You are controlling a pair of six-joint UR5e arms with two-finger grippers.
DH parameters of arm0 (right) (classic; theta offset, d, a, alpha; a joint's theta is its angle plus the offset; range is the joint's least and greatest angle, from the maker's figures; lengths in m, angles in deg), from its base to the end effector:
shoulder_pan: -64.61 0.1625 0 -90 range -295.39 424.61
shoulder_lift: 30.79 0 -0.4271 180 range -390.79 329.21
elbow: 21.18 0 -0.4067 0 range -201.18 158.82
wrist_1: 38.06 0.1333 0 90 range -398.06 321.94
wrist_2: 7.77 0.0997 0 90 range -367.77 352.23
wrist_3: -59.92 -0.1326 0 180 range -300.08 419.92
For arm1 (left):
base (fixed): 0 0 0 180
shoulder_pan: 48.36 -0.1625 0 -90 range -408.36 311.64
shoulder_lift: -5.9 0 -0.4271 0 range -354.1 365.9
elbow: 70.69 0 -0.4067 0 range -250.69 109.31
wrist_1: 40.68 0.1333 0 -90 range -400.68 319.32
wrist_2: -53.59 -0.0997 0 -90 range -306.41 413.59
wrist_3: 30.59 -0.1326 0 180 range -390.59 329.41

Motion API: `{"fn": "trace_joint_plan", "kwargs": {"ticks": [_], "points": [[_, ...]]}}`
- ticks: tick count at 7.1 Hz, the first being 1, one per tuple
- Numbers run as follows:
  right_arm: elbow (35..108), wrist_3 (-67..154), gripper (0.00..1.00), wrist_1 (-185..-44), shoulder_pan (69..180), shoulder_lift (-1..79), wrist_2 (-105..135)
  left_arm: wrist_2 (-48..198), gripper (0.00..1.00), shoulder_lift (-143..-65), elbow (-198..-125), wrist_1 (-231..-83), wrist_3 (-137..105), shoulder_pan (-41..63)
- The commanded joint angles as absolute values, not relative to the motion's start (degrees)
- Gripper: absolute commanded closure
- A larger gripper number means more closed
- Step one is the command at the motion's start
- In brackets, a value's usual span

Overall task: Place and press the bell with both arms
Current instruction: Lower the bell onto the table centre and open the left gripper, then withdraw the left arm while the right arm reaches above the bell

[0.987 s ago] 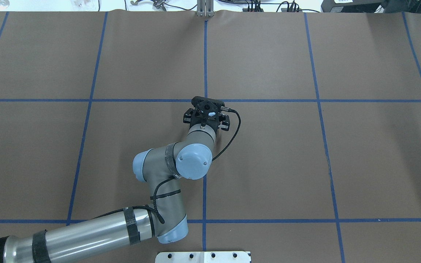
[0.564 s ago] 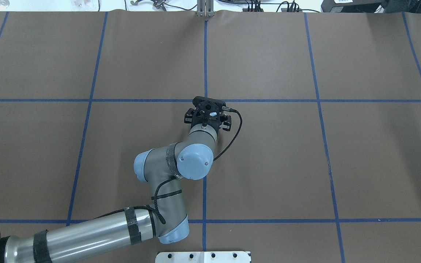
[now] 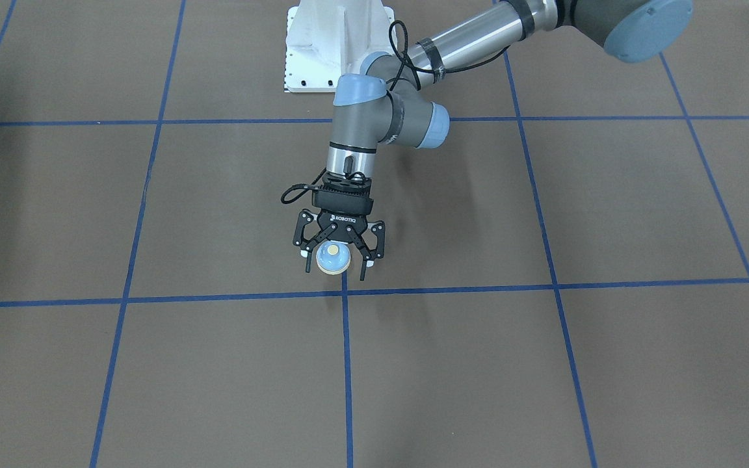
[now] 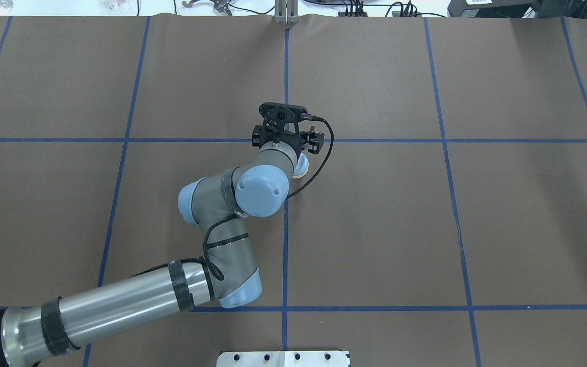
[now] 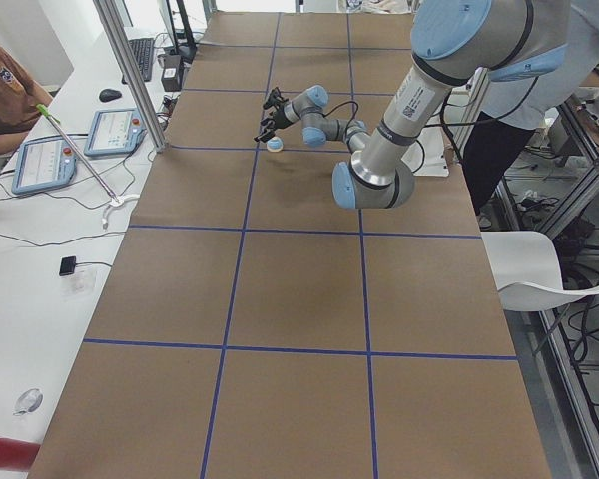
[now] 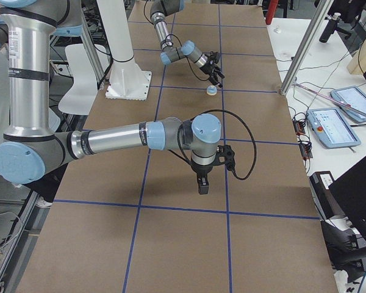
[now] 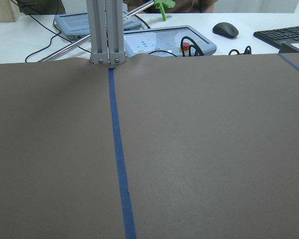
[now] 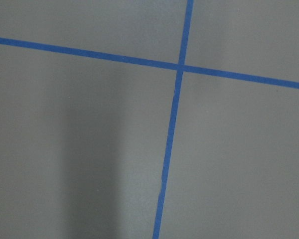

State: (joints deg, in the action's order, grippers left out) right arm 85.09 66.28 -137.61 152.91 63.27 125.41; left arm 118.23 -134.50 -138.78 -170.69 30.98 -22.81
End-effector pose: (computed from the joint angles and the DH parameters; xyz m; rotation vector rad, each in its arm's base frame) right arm 0.0286 -0.4724 0.5945 0.0749 -0.7518 -0.1514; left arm 0.6710 -0.5314 0.1919 0.8783 0.8699 -0.2207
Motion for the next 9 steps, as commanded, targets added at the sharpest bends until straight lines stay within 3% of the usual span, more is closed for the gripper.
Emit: {"fn": "trace_joint_plan", "kwargs": {"ticks": [1,3,5,8,9], "points": [[85.4,63.7,0.0,-137.6,149.5,59.0,126.4,130.6,0.0,-134.0,-139.4,-165.1,30.3,-14.5],[84.9,52.6,0.0,-138.2,141.6,49.8,126.6,143.9,0.0,-125.8,-147.7,-160.7,28.1,-7.9],[84.6,38.0,0.0,-138.2,132.8,40.2,125.8,149.0,0.0,-101.9,-168.5,-160.4,17.9,-2.4],[84.1,12.4,0.03,-136.9,119.7,31.6,122.2,163.2,0.0,-89.2,-172.9,-160.5,6.0,8.7],[82.3,2.8,0.22,-133.2,115.0,28.7,117.1,166.6,0.0,-86.0,-173.0,-160.5,1.7,12.0]]}}
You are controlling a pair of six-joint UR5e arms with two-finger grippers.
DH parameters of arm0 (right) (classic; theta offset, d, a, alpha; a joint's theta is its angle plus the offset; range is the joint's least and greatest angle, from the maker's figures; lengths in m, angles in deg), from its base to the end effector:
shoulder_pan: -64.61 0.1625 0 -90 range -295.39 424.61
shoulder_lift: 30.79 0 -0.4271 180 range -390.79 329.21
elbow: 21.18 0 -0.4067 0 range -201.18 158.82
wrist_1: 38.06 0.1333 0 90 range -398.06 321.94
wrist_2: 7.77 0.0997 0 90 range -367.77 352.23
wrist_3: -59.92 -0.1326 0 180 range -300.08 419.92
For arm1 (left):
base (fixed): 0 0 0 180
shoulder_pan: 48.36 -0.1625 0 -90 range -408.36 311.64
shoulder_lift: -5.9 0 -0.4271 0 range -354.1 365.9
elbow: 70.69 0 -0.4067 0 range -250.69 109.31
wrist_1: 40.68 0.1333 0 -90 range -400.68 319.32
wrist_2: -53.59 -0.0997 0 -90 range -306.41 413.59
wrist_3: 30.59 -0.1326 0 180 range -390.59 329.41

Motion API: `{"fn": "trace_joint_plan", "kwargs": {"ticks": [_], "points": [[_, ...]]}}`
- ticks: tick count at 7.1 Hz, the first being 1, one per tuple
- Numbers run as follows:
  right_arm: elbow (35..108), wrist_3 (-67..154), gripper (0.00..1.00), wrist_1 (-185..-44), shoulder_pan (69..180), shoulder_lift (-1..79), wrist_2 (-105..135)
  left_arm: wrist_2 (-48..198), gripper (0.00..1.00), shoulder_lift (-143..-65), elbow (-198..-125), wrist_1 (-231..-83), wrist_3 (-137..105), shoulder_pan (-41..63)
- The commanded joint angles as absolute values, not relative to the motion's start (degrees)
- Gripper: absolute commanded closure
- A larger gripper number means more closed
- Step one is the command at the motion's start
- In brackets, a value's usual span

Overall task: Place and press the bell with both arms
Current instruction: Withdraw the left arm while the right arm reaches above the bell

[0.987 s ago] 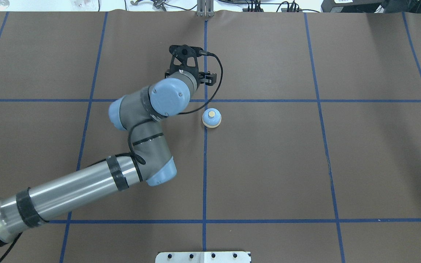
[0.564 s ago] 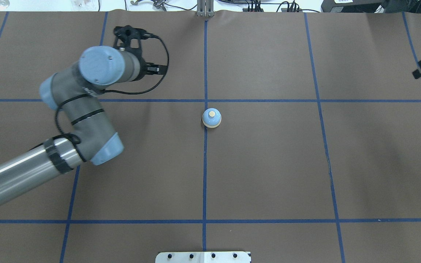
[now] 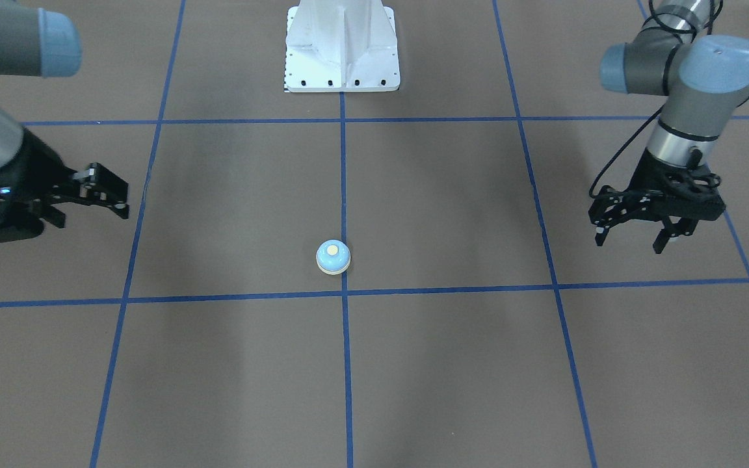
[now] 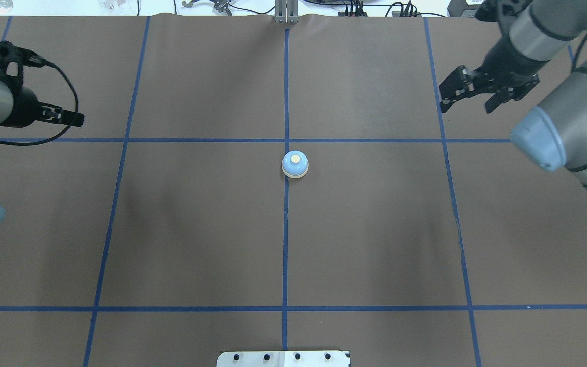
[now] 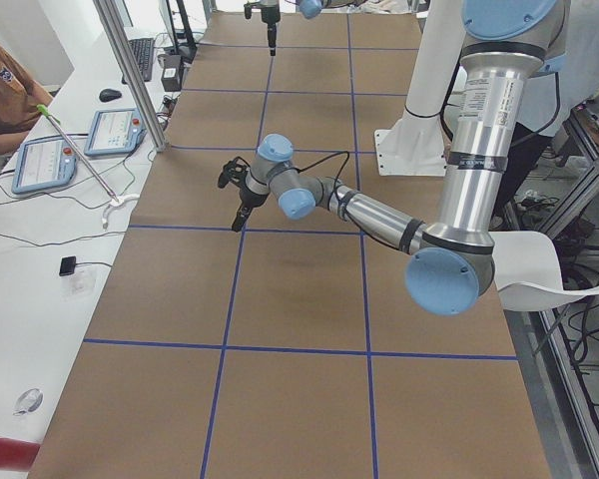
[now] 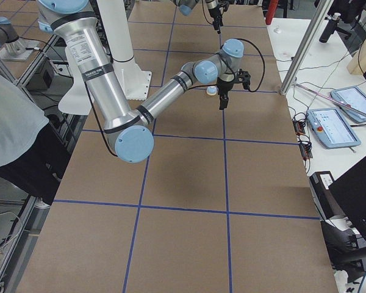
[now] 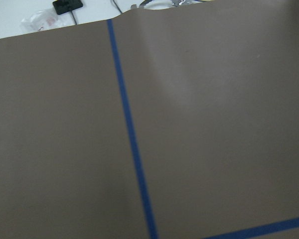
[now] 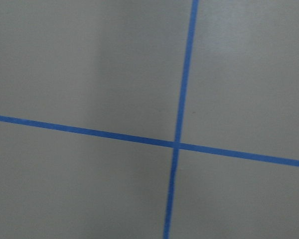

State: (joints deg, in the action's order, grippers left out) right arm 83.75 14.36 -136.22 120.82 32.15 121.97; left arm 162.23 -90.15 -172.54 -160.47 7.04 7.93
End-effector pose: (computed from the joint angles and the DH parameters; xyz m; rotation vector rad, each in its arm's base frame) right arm -0.3135 -0.5557 0.3000 0.0062 -0.8779 -0.0126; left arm 0.2530 -0.5430 0.4731 0.4912 0.7293 0.0714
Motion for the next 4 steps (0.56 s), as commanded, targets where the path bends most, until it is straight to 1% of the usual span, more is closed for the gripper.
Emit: {"fn": "trace_joint_plan", "kwargs": {"ticks": [1,2,3,4], "points": [[78.5,-2.8,0.56,-126.3,112.3,26.6,115.3,171.1,0.0,-82.7,-173.9,-160.5,-0.2,15.2],[74.7,-4.8,0.79,-122.6,110.5,24.3,115.2,173.2,0.0,-80.1,-174.3,-160.6,-3.3,18.1],[70.8,-8.7,0.93,-122.7,108.7,19.4,114.2,173.2,0.0,-77.6,-175.5,-160.6,-6.5,18.7],[66.8,-10.6,1.0,-122.9,107.1,14.9,112.6,173.2,0.0,-77.2,-175.7,-160.6,-6.6,18.7]]}}
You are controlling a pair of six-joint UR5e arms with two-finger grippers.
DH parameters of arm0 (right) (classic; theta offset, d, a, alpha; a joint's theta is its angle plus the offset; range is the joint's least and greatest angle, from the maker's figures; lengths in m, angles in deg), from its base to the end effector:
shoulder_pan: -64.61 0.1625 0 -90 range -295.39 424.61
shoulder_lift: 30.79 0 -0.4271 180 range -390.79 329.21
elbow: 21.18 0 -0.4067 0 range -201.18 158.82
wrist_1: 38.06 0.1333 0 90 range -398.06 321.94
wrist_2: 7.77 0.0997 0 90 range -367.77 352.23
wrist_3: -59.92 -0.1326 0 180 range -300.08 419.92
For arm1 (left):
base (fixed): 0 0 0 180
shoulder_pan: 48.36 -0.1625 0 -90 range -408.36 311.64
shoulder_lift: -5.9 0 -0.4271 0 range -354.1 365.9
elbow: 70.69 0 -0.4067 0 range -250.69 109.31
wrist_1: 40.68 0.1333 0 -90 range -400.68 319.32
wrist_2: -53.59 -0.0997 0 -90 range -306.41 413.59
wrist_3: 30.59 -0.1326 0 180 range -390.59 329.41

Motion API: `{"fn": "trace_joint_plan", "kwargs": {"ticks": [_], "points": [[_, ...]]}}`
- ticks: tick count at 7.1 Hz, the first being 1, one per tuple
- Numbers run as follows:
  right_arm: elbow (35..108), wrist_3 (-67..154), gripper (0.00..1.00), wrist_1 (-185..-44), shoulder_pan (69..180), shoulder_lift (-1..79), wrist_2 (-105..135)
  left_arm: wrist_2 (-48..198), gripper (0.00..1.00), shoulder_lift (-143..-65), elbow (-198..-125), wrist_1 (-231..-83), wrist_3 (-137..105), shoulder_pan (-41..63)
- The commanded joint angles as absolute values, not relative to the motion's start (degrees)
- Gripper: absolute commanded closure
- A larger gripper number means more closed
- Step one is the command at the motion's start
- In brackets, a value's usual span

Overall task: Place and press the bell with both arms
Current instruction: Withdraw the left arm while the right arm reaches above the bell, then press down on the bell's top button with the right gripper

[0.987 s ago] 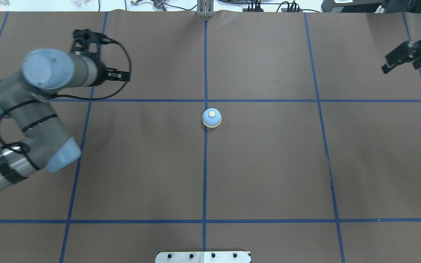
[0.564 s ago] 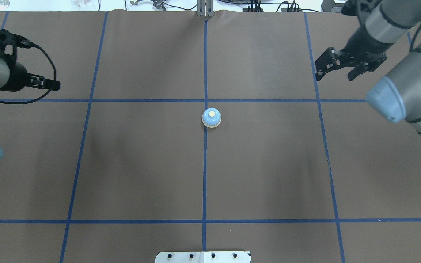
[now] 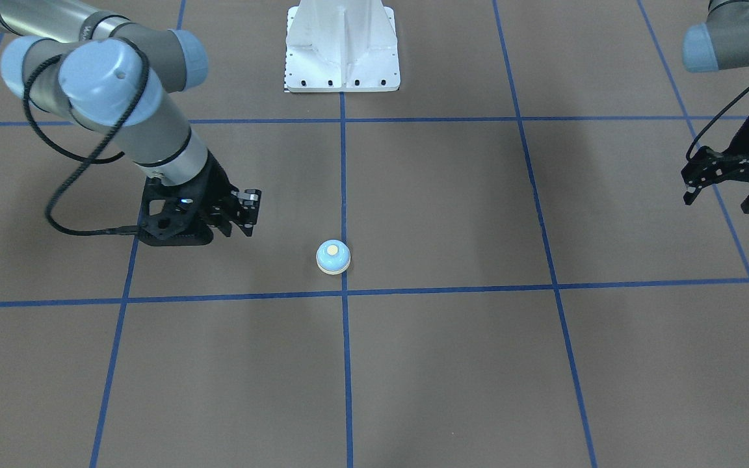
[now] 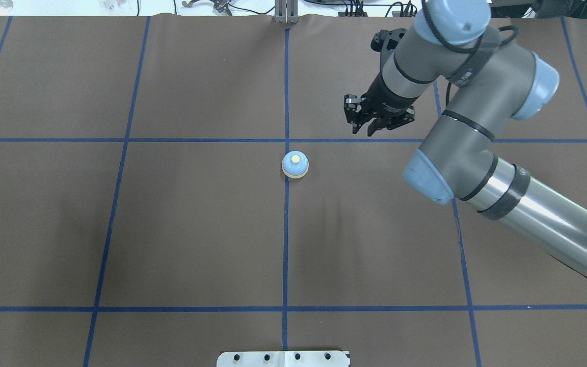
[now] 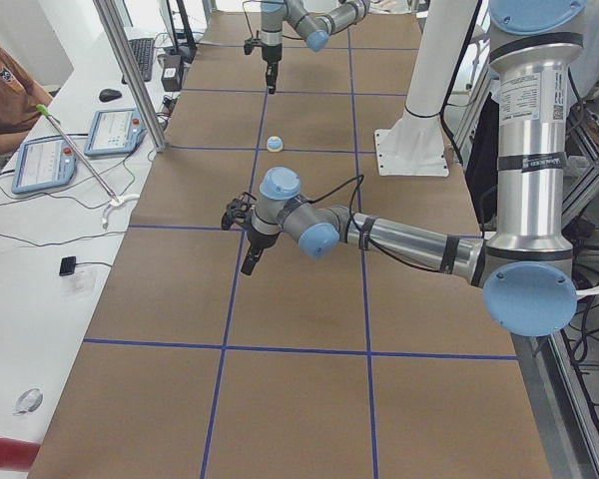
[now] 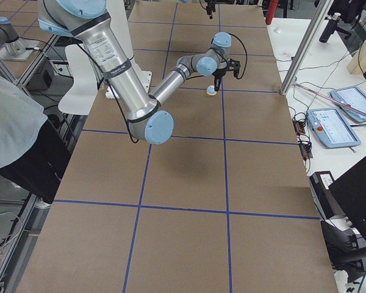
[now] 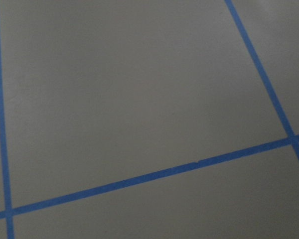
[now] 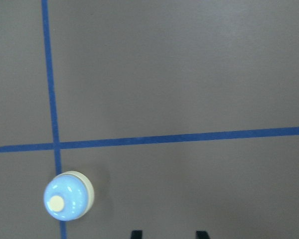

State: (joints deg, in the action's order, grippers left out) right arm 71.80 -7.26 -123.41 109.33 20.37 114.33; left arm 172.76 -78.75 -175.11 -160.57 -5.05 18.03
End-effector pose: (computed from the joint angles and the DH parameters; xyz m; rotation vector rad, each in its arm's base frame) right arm -0.4681 -0.5520 0.2291 -0.0009 -0.9485 0.1261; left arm 0.1422 -0.4968 0.5510 0.4011 0.7211 0.1413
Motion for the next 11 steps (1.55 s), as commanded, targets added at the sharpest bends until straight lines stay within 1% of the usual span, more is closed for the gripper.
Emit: {"fn": "trace_joint_plan", "kwargs": {"ticks": [1,2,5,11], "points": [[63.5,-10.7,1.0,-122.8,105.1,12.2,110.6,173.1,0.0,-77.3,-175.7,-160.6,-6.6,18.7],[61.2,-10.7,1.0,-122.9,103.6,10.4,109.5,173.1,0.0,-77.4,-175.6,-160.6,-6.6,18.7],[56.5,-10.5,1.0,-122.8,101.1,8.1,106.8,173.1,0.0,-77.4,-175.6,-160.6,-6.6,18.7],[51.3,-10.4,1.0,-122.5,99.2,6.0,102.8,172.9,0.0,-77.5,-175.2,-160.6,-6.6,18.6]]}}
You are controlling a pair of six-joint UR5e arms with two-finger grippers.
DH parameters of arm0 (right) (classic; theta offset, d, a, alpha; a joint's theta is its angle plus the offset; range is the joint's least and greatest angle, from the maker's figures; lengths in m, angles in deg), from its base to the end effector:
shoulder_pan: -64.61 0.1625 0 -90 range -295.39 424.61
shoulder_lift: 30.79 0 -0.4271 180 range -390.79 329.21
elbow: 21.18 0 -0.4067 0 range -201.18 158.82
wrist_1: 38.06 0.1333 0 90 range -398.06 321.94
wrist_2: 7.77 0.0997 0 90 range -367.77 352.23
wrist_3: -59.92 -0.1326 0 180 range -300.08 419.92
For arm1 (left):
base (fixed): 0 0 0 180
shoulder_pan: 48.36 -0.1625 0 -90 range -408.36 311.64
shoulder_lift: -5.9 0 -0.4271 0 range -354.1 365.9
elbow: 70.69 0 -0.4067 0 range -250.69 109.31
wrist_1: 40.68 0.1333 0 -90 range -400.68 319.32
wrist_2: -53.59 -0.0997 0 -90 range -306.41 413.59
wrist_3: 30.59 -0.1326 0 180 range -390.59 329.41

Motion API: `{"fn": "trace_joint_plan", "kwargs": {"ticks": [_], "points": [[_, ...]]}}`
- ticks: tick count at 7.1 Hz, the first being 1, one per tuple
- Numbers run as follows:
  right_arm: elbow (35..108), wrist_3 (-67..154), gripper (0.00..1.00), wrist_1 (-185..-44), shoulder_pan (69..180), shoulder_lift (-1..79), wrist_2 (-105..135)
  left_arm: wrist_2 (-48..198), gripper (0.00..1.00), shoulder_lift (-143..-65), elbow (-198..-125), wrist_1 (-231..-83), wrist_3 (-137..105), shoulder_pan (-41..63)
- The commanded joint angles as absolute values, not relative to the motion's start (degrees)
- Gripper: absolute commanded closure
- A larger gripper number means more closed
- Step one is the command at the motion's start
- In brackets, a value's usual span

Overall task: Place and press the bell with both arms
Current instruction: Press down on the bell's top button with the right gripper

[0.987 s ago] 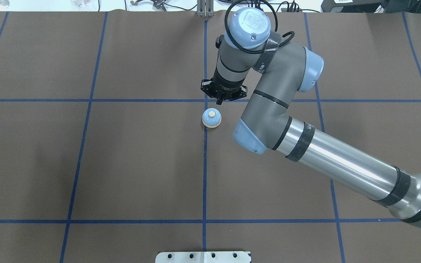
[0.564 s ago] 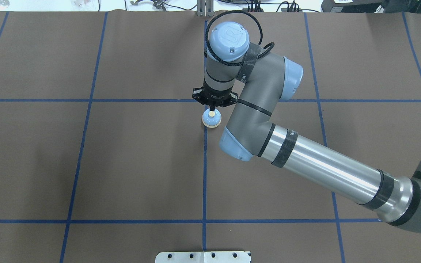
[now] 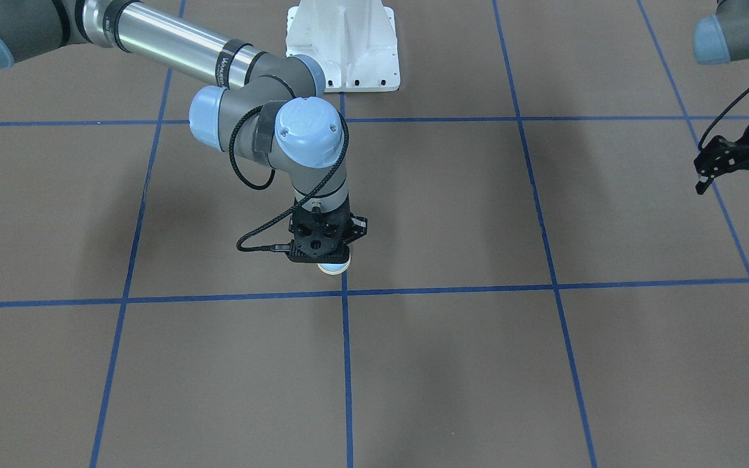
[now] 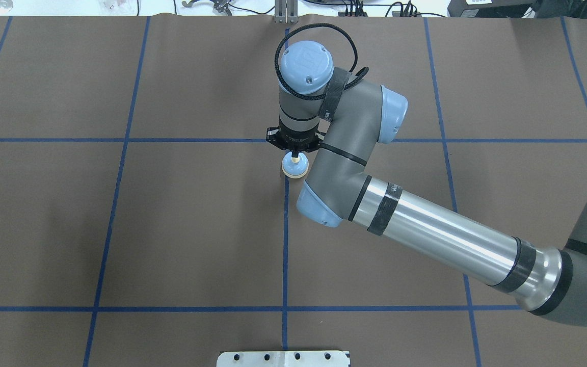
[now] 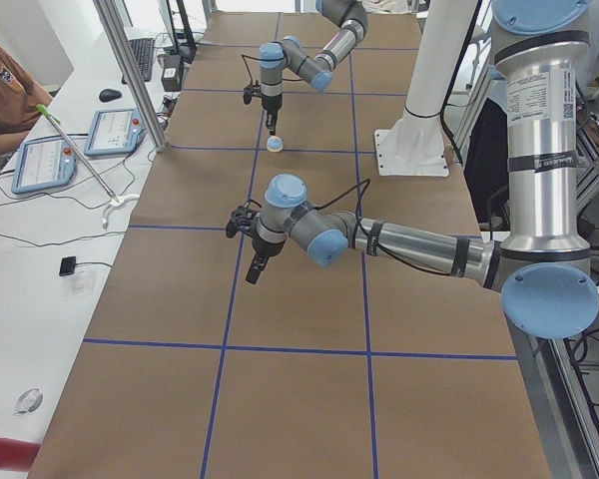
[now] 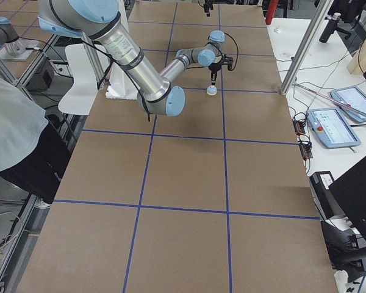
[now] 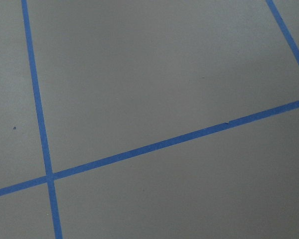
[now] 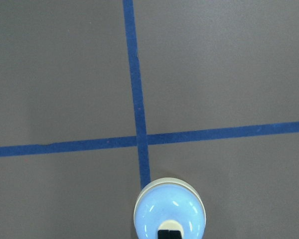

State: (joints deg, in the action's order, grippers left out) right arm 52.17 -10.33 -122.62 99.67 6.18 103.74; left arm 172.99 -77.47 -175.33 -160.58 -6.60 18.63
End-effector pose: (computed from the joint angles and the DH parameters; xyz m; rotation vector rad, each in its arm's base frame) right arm -0.6268 -0.5434 0.2036 0.0136 -0.8050 0.1156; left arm 0.1339 -0.4897 0.5600 0.3961 0.7109 0.1536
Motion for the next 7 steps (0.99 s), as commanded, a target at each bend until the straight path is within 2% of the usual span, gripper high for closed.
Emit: {"fn": "trace_joint_plan", "kwargs": {"ticks": [1,5,7], "points": [[50.6,-10.3,1.0,-122.3,99.0,6.0,102.6,172.9,0.0,-77.4,-175.1,-160.6,-6.6,18.6],[50.4,-10.2,1.0,-122.2,98.8,5.8,102.4,172.9,0.0,-77.5,-175.2,-160.6,-6.6,18.6],[53.1,-10.3,1.0,-122.7,100.9,5.0,103.8,173.0,0.0,-77.5,-175.4,-160.6,-6.6,18.7]]}}
